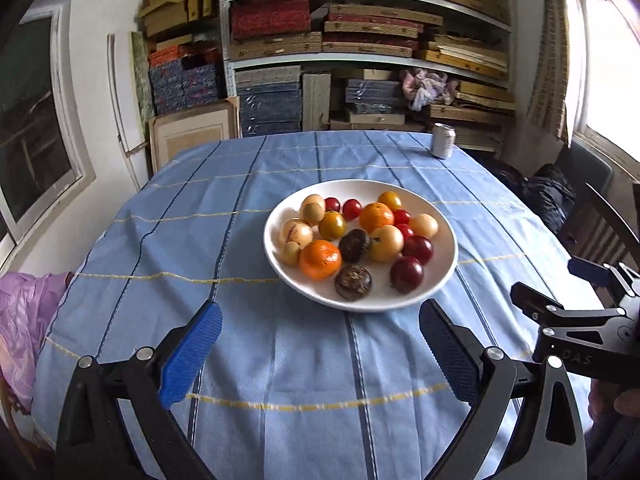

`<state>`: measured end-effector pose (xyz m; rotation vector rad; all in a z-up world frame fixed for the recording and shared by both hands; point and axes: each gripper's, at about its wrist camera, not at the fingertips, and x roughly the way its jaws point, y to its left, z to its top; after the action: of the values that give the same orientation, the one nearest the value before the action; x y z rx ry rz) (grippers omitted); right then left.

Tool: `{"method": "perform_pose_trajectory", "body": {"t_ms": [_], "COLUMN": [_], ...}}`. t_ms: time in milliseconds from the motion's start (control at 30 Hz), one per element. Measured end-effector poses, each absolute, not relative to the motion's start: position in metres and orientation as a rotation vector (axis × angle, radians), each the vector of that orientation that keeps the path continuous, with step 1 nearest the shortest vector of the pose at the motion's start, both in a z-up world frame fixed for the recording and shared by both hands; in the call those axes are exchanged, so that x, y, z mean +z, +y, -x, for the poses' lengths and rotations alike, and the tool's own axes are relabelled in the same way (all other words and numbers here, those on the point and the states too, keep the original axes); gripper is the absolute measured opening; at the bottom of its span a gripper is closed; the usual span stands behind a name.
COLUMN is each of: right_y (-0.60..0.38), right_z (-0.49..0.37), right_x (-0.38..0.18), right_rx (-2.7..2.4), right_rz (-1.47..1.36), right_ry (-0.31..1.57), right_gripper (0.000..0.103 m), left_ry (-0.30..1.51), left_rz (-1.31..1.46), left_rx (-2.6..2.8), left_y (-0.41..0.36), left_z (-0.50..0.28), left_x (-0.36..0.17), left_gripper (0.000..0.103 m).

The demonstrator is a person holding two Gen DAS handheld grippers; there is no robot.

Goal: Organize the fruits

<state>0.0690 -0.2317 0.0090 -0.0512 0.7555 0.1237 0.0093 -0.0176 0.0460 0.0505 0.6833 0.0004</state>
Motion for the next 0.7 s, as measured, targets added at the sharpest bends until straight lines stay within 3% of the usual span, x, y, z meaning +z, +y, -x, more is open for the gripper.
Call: {"method": "perform_pose_trajectory", "body": {"t_ms": [700], "right_y": [-0.228], "right_z": [-0.068], "right_x": [0.025], "right_rx": [0.077], "right_rz": [0.040], "right_ry": [0.710], "right_gripper": [0.099], "left_ry": [0.687], "left_rz": [0.010], "left_rx": [0.024], "left_y": [-0.007], "left_z": [-0.016], "left_x": [0.044], "left_gripper": [0.099]}}
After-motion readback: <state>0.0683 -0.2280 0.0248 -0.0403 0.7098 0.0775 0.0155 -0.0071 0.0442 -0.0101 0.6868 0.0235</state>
